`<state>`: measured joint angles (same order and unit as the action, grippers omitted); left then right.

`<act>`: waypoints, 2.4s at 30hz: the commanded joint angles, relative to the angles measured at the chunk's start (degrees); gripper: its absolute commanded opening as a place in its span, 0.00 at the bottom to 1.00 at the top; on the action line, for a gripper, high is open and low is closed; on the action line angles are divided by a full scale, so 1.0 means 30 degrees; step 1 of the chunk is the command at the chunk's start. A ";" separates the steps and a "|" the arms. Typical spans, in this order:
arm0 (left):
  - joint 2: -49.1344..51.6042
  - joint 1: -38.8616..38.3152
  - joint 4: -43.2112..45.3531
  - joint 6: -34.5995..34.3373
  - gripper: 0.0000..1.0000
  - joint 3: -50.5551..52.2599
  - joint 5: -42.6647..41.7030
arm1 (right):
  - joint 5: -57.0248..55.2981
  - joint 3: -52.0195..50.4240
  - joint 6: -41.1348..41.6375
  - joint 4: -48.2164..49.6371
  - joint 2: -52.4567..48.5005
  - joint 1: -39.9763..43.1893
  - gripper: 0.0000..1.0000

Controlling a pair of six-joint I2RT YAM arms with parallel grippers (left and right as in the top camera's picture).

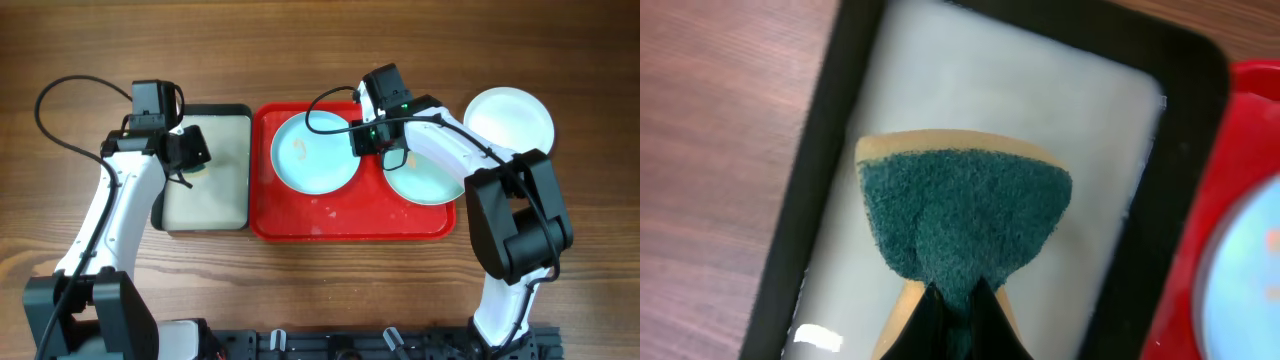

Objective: Clean dirty plates on tray and stack at the side

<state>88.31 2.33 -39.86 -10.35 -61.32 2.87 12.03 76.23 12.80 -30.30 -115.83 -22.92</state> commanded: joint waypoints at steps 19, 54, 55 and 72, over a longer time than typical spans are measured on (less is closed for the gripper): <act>-0.0080 0.0007 0.0211 0.1829 0.04 0.0124 -0.2317 | 0.0452 0.0051 0.0801 0.0219 -0.0036 0.0022 0.05; 0.0270 -0.5799 0.3891 -0.3657 0.04 0.0117 -0.4430 | 0.2528 0.0058 0.1953 -0.0284 -0.0036 0.0015 0.04; 0.0495 -0.5872 0.3956 -0.3657 0.04 0.0117 -0.4422 | 0.2528 0.0058 0.1953 -0.0284 -0.0036 0.0015 0.04; 0.2441 -0.6069 0.4313 -0.3628 0.04 0.0117 -0.4422 | 0.3308 0.0095 0.2798 -0.1464 -0.0015 -0.0051 0.12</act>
<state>95.26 -15.27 -27.35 -20.53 -61.21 -9.76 20.51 76.23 20.78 -34.52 -115.83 -22.94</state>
